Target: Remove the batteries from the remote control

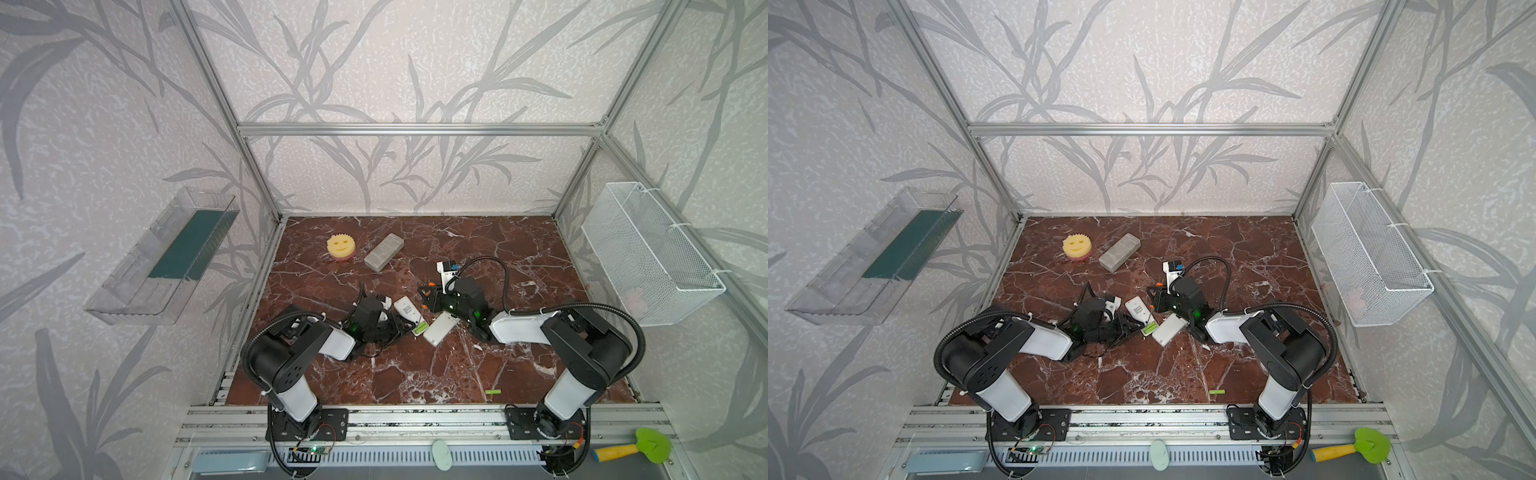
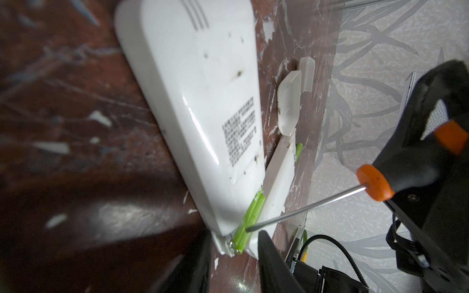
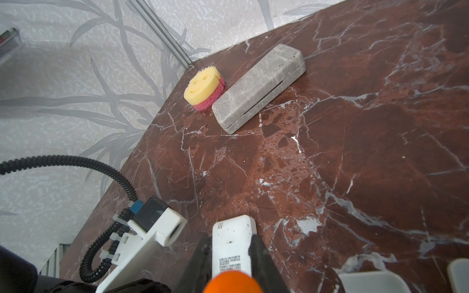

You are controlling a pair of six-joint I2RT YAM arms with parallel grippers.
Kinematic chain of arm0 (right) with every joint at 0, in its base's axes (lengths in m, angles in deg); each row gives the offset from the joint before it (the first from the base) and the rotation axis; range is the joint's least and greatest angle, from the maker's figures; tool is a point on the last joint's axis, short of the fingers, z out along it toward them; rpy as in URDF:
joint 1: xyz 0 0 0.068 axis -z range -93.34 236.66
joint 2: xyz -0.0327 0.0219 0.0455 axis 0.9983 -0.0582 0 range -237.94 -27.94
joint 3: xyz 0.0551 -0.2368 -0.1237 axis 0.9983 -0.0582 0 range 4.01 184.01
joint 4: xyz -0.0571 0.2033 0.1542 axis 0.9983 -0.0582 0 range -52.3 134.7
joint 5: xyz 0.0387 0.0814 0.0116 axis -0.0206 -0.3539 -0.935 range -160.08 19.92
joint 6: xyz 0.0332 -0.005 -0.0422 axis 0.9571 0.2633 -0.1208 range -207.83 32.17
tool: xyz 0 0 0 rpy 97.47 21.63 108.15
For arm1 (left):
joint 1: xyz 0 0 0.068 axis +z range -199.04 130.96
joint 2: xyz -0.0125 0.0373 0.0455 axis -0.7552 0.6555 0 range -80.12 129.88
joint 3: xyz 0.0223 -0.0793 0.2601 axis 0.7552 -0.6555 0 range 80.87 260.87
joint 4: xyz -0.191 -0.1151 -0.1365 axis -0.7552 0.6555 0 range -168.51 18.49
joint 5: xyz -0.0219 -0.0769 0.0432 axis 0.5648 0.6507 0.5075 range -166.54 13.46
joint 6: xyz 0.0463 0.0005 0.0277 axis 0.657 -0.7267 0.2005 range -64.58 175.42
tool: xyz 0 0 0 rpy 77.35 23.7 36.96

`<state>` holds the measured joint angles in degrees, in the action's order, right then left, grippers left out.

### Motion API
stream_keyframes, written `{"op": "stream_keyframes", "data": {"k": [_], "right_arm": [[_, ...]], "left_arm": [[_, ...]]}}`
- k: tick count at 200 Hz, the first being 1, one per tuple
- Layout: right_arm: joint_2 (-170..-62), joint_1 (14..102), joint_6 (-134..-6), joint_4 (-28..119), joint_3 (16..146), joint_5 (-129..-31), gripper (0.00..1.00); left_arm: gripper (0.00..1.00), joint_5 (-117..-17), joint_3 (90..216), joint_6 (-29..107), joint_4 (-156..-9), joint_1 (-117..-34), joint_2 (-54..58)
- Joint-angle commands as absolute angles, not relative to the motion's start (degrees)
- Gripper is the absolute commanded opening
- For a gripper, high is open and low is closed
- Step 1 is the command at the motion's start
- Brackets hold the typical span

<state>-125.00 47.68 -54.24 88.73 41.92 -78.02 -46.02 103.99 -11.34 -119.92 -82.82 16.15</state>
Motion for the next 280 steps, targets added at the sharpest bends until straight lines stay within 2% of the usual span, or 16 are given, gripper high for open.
{"op": "stream_keyframes", "data": {"k": [1,36,68,167,280], "right_arm": [[-120.58,47.99,-56.20,85.56,42.47,-76.35,0.00],[-112.55,46.23,-65.14,71.65,43.58,-67.78,0.00],[-110.21,44.26,-69.79,63.06,45.89,-61.38,0.00],[-117.18,40.96,-70.01,69.09,47.82,-57.84,0.00],[-119.36,40.25,-71.44,76.31,47.09,-54.91,0.00]], "left_arm": [[0.35,-47.79,101.87,-12.35,-112.48,-83.38,18.19],[0.35,-49.18,103.22,-10.59,-108.61,-83.37,15.60],[0.35,-49.47,105.37,-9.18,-105.49,-83.28,14.87],[0.33,-49.22,106.71,-10.41,-106.90,-83.32,17.43],[0.32,-49.12,106.46,-10.85,-107.38,-83.31,18.21]]}}
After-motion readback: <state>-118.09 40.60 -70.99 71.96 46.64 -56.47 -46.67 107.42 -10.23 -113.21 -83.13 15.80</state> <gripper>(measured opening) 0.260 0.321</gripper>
